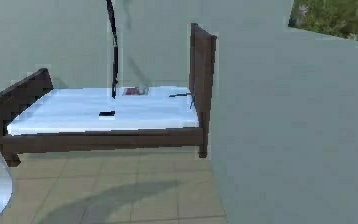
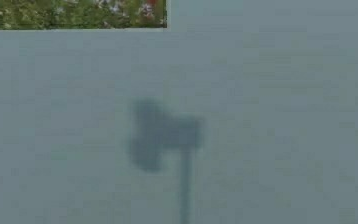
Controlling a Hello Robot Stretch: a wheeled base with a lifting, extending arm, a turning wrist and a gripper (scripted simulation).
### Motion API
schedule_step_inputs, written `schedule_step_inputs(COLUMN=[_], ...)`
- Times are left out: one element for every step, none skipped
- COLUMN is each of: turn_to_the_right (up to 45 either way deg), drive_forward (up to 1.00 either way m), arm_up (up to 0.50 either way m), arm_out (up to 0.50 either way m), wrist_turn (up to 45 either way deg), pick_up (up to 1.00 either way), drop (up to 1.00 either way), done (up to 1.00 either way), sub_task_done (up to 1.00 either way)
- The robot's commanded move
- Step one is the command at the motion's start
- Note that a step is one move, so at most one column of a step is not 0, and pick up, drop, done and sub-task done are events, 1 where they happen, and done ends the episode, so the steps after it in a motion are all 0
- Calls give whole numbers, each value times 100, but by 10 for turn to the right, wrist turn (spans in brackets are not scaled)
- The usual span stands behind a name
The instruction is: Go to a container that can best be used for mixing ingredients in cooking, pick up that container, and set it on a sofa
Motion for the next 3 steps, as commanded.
schedule_step_inputs(turn_to_the_right=[0,-450,-120], drive_forward=[35,0,0], arm_up=[0,0,0], arm_out=[0,0,0], wrist_turn=[0,0,0], pick_up=[0,0,0], drop=[0,0,0], done=[0,0,0], sub_task_done=[0,0,0])
